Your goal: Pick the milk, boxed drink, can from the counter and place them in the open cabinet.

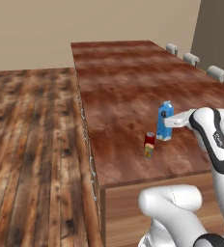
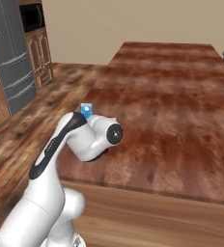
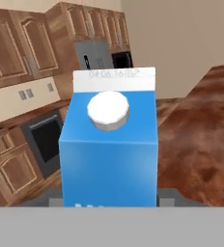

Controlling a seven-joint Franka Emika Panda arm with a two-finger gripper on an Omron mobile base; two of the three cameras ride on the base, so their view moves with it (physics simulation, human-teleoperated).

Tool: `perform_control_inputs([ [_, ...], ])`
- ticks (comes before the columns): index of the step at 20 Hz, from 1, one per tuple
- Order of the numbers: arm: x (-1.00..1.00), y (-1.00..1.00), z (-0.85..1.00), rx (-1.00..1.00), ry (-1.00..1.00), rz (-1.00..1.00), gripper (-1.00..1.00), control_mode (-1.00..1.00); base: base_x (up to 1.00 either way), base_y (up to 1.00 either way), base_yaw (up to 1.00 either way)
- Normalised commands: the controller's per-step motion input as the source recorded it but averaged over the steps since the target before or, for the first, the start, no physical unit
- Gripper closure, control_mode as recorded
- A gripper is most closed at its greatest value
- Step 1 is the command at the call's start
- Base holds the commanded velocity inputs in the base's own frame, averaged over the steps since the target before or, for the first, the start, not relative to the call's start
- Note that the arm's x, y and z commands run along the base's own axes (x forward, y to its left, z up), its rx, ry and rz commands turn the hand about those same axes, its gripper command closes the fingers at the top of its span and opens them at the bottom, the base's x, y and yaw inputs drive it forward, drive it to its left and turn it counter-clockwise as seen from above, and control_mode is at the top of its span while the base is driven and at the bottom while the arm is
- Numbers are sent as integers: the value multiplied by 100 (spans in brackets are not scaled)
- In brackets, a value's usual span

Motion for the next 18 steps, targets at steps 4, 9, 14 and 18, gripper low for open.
perform_control_inputs([
  [4, 0, 0, 0, 0, 0, 0, 100, 100, -27, 1, 1],
  [9, 0, 0, 0, 0, 0, 0, 100, 100, -65, 15, 18],
  [14, 0, 0, 0, 0, 0, 0, 100, 100, -67, 12, 50],
  [18, 0, 0, 0, 0, 0, 0, 100, 100, -50, 7, 61],
])
